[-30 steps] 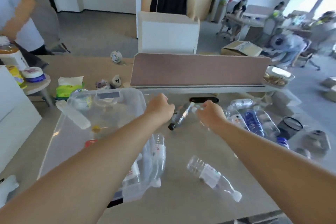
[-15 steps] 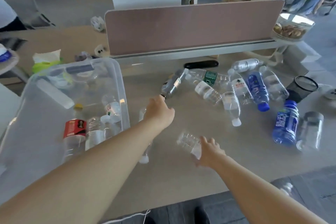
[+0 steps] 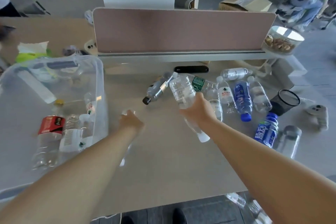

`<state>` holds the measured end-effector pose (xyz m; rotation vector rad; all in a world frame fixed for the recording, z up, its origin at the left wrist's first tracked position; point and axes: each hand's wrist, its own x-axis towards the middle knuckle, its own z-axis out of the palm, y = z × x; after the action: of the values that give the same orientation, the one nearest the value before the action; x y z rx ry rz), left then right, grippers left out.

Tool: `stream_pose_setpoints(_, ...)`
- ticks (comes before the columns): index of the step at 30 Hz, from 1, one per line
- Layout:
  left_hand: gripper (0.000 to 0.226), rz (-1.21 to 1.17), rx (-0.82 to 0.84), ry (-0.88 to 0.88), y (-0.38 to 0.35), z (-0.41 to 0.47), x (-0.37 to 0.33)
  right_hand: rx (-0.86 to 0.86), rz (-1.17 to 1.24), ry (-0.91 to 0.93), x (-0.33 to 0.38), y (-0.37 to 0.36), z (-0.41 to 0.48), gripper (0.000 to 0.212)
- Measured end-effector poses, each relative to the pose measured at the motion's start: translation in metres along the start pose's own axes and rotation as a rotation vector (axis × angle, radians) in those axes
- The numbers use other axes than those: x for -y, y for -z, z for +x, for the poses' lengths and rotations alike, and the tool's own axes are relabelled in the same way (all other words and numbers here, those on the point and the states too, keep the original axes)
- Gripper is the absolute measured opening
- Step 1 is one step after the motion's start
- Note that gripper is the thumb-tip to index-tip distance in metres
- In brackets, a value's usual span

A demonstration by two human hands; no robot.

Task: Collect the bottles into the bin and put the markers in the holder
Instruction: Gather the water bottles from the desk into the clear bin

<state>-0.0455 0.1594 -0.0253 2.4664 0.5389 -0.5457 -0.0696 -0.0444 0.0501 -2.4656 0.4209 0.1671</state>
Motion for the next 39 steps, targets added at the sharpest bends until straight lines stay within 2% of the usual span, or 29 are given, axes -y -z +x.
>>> stream_pose_setpoints(4, 0.083, 0.211, 0.049, 0.053, -0.033, -0.005, 0.028, 0.031, 0.003, 0.001, -0.018, -0.006, -0.007, 0.047)
stream_pose_setpoints(6, 0.089, 0.207, 0.088, 0.085, -0.046, -0.005, 0.033, 0.077, -0.037, -0.021, -0.035, -0.013, -0.012, 0.047)
stream_pose_setpoints(10, 0.084, 0.116, 0.086, -0.037, -0.045, -0.012, 0.014, 0.103, -0.086, -0.082, -0.056, -0.017, -0.015, 0.064)
stream_pose_setpoints(11, 0.082, 0.078, 0.074, -0.064, -0.037, -0.016, 0.002, 0.094, -0.079, -0.087, -0.054, -0.014, -0.013, 0.062)
stream_pose_setpoints(16, 0.080, -0.050, -0.116, -0.265, 0.052, -0.036, -0.072, -0.036, 0.007, 0.030, 0.016, 0.026, 0.005, 0.043)
stream_pose_setpoints(21, 0.079, -0.197, -0.402, -0.431, 0.185, -0.057, -0.096, -0.135, 0.182, 0.221, 0.128, 0.059, 0.008, 0.045)
stream_pose_setpoints(25, 0.076, -0.257, -0.541, -0.357, 0.264, -0.062, -0.055, -0.134, 0.229, 0.387, 0.206, 0.052, -0.007, 0.046)
stream_pose_setpoints(30, 0.065, -0.149, -0.553, -0.200, 0.304, -0.046, 0.039, 0.000, 0.261, 0.483, 0.271, -0.007, -0.037, 0.048)
stream_pose_setpoints(36, 0.062, -0.099, -0.456, -0.078, 0.274, -0.003, 0.141, 0.154, 0.268, 0.422, 0.298, -0.118, -0.047, 0.059)
stream_pose_setpoints(39, 0.065, -0.043, -0.454, -0.191, 0.235, 0.020, 0.176, 0.171, 0.296, 0.346, 0.288, -0.169, -0.042, 0.052)
